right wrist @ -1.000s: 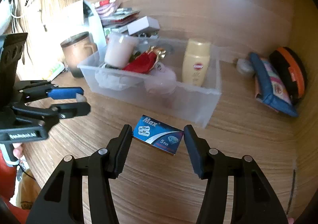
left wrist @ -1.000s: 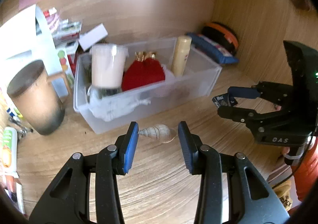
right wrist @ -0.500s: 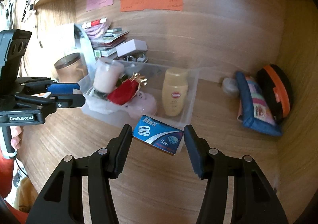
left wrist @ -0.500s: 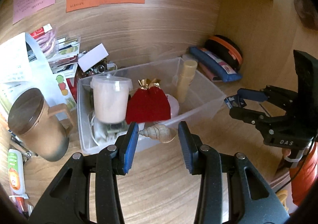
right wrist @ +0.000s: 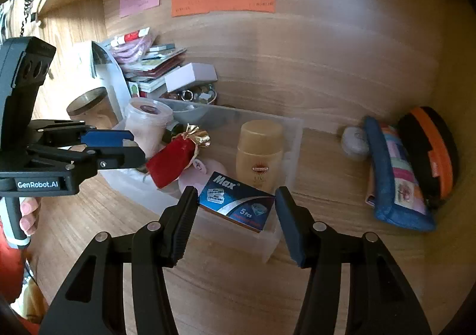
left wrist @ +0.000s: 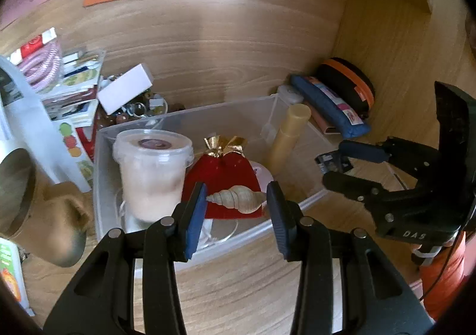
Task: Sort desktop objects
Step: 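Carry the seashell and Max box over the clear box with both grippers, then open both grippers to drop the seashell and Max box into the box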
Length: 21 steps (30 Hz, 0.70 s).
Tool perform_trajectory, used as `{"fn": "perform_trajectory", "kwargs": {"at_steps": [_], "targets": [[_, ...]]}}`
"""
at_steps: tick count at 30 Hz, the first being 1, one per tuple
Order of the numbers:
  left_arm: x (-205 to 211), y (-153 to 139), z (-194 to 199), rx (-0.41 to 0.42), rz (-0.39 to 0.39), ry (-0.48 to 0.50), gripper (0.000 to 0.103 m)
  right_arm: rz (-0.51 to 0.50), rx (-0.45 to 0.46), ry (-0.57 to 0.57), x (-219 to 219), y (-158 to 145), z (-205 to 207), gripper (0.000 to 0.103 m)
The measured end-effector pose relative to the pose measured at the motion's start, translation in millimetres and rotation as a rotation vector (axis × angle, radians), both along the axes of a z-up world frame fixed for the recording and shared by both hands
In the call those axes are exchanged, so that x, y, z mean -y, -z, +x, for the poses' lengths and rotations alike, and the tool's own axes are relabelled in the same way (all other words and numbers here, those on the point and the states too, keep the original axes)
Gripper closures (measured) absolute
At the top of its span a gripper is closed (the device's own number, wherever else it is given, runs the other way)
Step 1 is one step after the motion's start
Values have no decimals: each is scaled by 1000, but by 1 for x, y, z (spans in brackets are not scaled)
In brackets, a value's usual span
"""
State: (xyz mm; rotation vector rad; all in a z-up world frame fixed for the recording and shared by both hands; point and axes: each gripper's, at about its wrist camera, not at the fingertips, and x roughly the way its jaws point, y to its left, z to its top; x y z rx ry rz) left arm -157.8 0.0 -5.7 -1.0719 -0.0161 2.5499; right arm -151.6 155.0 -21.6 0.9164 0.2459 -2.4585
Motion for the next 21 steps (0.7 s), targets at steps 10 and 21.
{"fn": "perform_trajectory", "kwargs": {"at_steps": [10,21], "targets": [[-6,16,-19,41,-12,12,62,54,18,-25,13,15,-21,53],[2,21,-22,49,9,14,62,84,8,-27,24,21,-27,53]]}}
